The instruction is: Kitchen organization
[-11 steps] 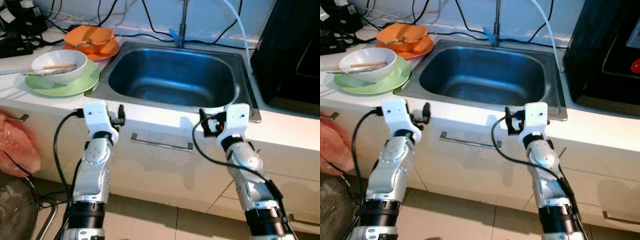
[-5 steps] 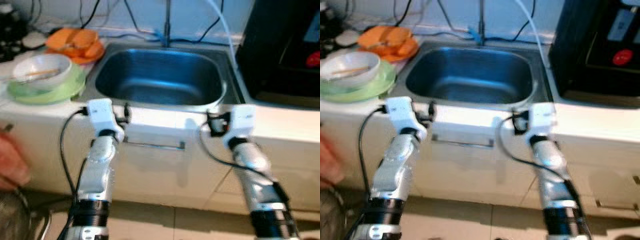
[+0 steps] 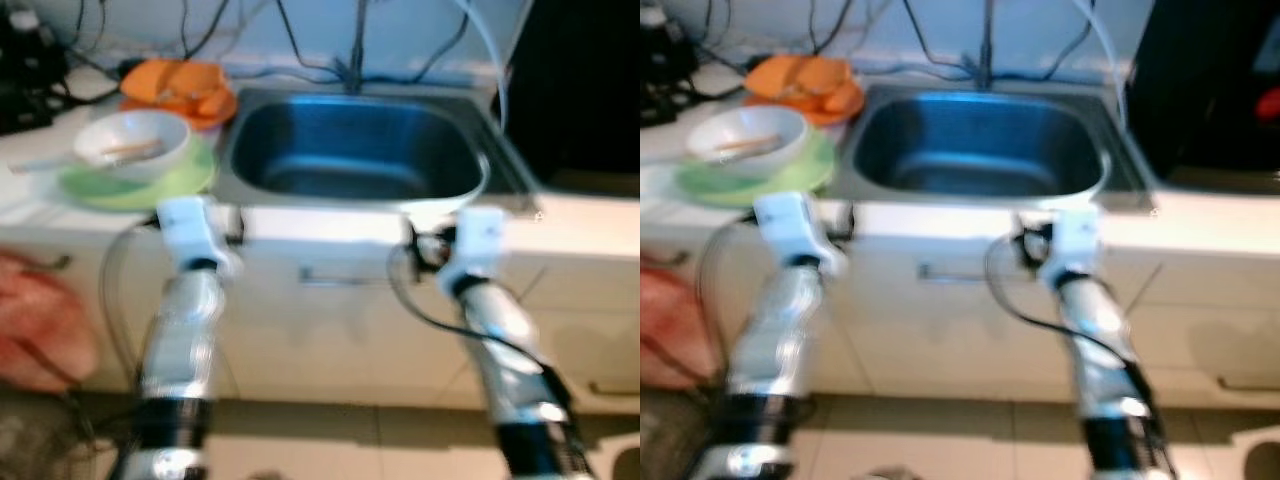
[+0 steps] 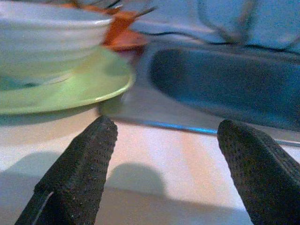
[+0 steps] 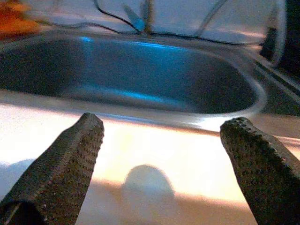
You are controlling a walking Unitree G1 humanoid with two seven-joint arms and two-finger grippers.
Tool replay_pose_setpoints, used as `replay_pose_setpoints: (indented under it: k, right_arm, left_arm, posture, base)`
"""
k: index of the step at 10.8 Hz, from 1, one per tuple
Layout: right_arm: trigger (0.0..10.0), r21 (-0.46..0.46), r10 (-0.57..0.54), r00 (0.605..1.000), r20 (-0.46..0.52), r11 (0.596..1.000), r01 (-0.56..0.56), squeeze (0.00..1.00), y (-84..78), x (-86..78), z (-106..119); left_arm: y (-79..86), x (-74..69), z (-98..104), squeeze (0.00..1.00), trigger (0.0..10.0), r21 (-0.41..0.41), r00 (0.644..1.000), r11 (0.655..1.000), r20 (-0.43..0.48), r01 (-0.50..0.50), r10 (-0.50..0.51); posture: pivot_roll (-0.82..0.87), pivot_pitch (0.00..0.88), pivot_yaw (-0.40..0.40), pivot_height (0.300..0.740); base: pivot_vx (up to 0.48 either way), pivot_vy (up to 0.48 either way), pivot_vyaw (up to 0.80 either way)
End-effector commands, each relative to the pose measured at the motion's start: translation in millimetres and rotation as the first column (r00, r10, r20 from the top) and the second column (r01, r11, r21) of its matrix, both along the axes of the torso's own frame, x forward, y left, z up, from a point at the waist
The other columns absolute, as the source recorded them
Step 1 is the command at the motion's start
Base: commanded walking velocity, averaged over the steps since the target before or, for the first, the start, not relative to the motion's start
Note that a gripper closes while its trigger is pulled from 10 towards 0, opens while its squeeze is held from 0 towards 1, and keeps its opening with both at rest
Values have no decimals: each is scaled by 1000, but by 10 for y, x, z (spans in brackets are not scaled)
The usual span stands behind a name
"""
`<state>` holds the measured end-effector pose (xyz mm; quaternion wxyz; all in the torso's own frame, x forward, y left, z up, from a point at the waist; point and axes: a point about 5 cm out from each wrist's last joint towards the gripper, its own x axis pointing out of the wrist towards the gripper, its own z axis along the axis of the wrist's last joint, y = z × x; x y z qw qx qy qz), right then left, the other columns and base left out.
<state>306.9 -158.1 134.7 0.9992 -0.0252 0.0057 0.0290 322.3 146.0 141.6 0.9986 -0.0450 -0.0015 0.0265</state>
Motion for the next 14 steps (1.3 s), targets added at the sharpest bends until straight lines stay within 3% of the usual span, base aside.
replay_pose_setpoints:
  k: [1, 2, 5, 7, 9, 11, 12, 14]
  right_arm:
    - [10000, -11, -10, 1000, 24, 1000, 11, 0, 15, 13, 58]
    - [10000, -22, -20, 999, 33, 1000, 21, 0, 4, 15, 61]
    - [10000, 87, -44, 999, 10, 995, 43, 0, -29, 14, 56]
    - [10000, -34, -77, 997, 21, 996, 78, 0, -80, 31, 48]
    - [10000, -10, -63, 998, 29, 998, 63, 0, -54, 45, 52]
    - [10000, -24, -95, 992, 84, 995, 97, 0, -30, 60, 166]
    - [10000, 0, -35, 998, 57, 999, 36, 0, 11, 54, 190]
    - [10000, -7, 0, 997, 78, 1000, 0, 0, 42, 37, 224]
  left_arm:
    - [32, 22, 65, 0, 10000, 15, 1000, 1000, 27, 3, -3]
    - [13, 21, 73, 0, 10000, 5, 999, 1000, 29, 17, -17]
    - [-4, 38, 135, 0, 10000, 10, 998, 1000, 62, 28, -28]
    - [2, 40, 141, 0, 10000, 8, 997, 1000, 64, 30, -30]
    - [-15, 41, 151, 0, 10000, 9, 997, 999, 68, 37, -38]
    - [-43, 54, 408, 0, 10000, -48, 990, 998, 140, 38, -31]
    - [-109, 54, 636, 0, 10000, -44, 976, 996, 209, 77, -66]
    - [-88, 49, 613, 0, 10000, -55, 978, 996, 198, 73, -61]
  posture:
    - [118, 0, -6, 740]
    - [118, 0, -4, 740]
    - [119, 0, 0, 740]
    - [118, 0, -1, 740]
    - [116, 0, -1, 740]
    - [112, 0, 2, 740]
    - [116, 0, 2, 740]
    - [115, 0, 7, 740]
  base:
    - [0, 0, 0]
    - [0, 0, 0]
    - [0, 0, 0]
    - [0, 0, 0]
    - [0, 0, 0]
    - [0, 0, 0]
    - [0, 0, 0]
    - [144, 0, 0]
